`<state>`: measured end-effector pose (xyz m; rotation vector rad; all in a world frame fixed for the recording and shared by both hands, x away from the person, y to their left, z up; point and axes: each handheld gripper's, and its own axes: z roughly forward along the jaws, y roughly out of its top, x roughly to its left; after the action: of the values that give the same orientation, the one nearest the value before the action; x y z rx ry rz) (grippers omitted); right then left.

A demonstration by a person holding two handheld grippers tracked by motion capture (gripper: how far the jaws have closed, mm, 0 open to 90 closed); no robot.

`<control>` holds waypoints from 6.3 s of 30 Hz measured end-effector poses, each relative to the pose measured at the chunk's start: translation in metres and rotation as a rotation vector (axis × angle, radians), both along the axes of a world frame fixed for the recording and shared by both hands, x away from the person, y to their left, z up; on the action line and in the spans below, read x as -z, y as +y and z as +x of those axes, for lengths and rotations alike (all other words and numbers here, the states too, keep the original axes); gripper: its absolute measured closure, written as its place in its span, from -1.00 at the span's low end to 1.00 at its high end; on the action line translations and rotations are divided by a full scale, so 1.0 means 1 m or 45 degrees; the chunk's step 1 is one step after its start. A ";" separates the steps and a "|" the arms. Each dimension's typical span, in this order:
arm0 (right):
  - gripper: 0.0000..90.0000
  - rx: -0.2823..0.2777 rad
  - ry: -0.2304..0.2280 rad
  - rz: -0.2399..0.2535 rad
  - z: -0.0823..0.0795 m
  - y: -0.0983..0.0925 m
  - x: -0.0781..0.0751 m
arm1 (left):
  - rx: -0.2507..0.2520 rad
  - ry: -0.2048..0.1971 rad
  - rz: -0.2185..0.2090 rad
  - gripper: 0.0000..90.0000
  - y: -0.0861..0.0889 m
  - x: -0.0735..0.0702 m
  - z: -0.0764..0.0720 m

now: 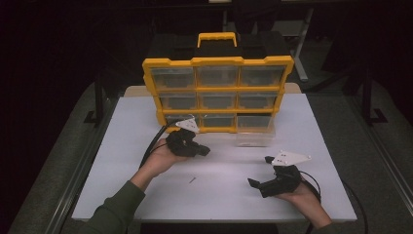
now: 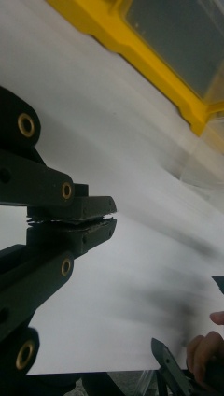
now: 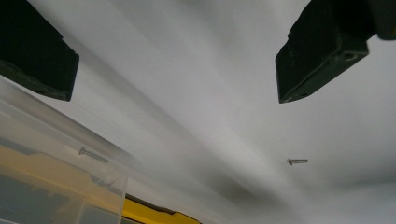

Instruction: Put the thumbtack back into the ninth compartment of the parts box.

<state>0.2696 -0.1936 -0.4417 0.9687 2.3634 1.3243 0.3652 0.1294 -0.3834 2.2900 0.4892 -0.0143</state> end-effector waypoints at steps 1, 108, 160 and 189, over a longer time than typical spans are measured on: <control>-1.00 0.001 -0.002 0.001 0.000 0.000 0.000 | 0.002 -0.002 -0.002 0.95 -0.001 -0.002 0.001; -1.00 0.001 -0.003 0.003 0.000 -0.001 0.001 | -0.091 -0.086 0.034 -0.17 -0.028 -0.021 0.028; -1.00 0.003 -0.009 0.002 -0.001 -0.001 0.001 | -0.196 -0.022 0.114 0.48 0.033 0.065 -0.062; -1.00 0.003 -0.008 -0.001 -0.002 -0.001 0.001 | -0.152 -0.002 0.118 0.94 0.031 0.060 -0.053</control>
<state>0.2681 -0.1945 -0.4422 0.9648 2.3574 1.3239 0.3127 0.1604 -0.4430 2.3469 0.6367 0.0701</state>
